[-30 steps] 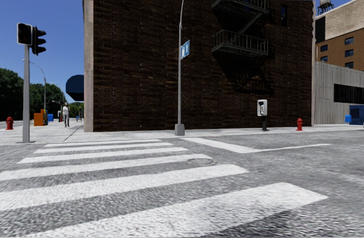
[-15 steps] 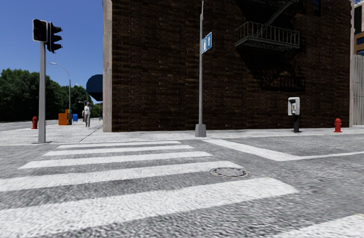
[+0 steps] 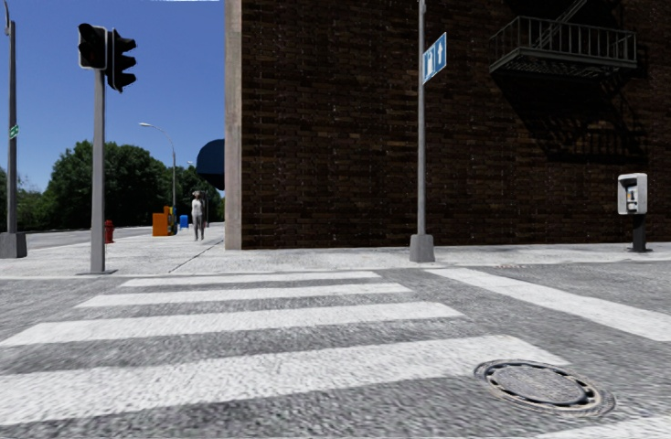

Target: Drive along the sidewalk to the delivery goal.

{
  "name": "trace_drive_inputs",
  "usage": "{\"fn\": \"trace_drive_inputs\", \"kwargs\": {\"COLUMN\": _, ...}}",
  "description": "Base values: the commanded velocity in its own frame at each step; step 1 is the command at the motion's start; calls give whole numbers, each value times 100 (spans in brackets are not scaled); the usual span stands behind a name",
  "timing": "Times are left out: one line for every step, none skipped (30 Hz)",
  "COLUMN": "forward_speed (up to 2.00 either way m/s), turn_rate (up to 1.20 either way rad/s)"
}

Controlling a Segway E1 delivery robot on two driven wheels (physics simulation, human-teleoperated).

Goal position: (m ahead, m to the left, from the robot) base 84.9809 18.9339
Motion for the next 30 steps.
{"fn": "trace_drive_inputs", "kwargs": {"forward_speed": 200, "turn_rate": 39}}
{"fn": "trace_drive_inputs", "kwargs": {"forward_speed": 200, "turn_rate": 41}}
{"fn": "trace_drive_inputs", "kwargs": {"forward_speed": 200, "turn_rate": 44}}
{"fn": "trace_drive_inputs", "kwargs": {"forward_speed": 200, "turn_rate": 44}}
{"fn": "trace_drive_inputs", "kwargs": {"forward_speed": 200, "turn_rate": 48}}
{"fn": "trace_drive_inputs", "kwargs": {"forward_speed": 200, "turn_rate": 49}}
{"fn": "trace_drive_inputs", "kwargs": {"forward_speed": 200, "turn_rate": 50}}
{"fn": "trace_drive_inputs", "kwargs": {"forward_speed": 200, "turn_rate": 50}}
{"fn": "trace_drive_inputs", "kwargs": {"forward_speed": 200, "turn_rate": 50}}
{"fn": "trace_drive_inputs", "kwargs": {"forward_speed": 200, "turn_rate": 50}}
{"fn": "trace_drive_inputs", "kwargs": {"forward_speed": 200, "turn_rate": 50}}
{"fn": "trace_drive_inputs", "kwargs": {"forward_speed": 200, "turn_rate": 50}}
{"fn": "trace_drive_inputs", "kwargs": {"forward_speed": 200, "turn_rate": 50}}
{"fn": "trace_drive_inputs", "kwargs": {"forward_speed": 200, "turn_rate": 50}}
{"fn": "trace_drive_inputs", "kwargs": {"forward_speed": 200, "turn_rate": 50}}
{"fn": "trace_drive_inputs", "kwargs": {"forward_speed": 200, "turn_rate": 50}}
{"fn": "trace_drive_inputs", "kwargs": {"forward_speed": 200, "turn_rate": 50}}
{"fn": "trace_drive_inputs", "kwargs": {"forward_speed": 200, "turn_rate": 50}}
{"fn": "trace_drive_inputs", "kwargs": {"forward_speed": 200, "turn_rate": 50}}
{"fn": "trace_drive_inputs", "kwargs": {"forward_speed": 200, "turn_rate": 50}}
{"fn": "trace_drive_inputs", "kwargs": {"forward_speed": 200, "turn_rate": 50}}
{"fn": "trace_drive_inputs", "kwargs": {"forward_speed": 200, "turn_rate": 50}}
{"fn": "trace_drive_inputs", "kwargs": {"forward_speed": 200, "turn_rate": 50}}
{"fn": "trace_drive_inputs", "kwargs": {"forward_speed": 200, "turn_rate": 50}}
{"fn": "trace_drive_inputs", "kwargs": {"forward_speed": 200, "turn_rate": 50}}
{"fn": "trace_drive_inputs", "kwargs": {"forward_speed": 200, "turn_rate": 50}}
{"fn": "trace_drive_inputs", "kwargs": {"forward_speed": 200, "turn_rate": 50}}
{"fn": "trace_drive_inputs", "kwargs": {"forward_speed": 200, "turn_rate": 50}}
{"fn": "trace_drive_inputs", "kwargs": {"forward_speed": 200, "turn_rate": 50}}
{"fn": "trace_drive_inputs", "kwargs": {"forward_speed": 200, "turn_rate": 50}}
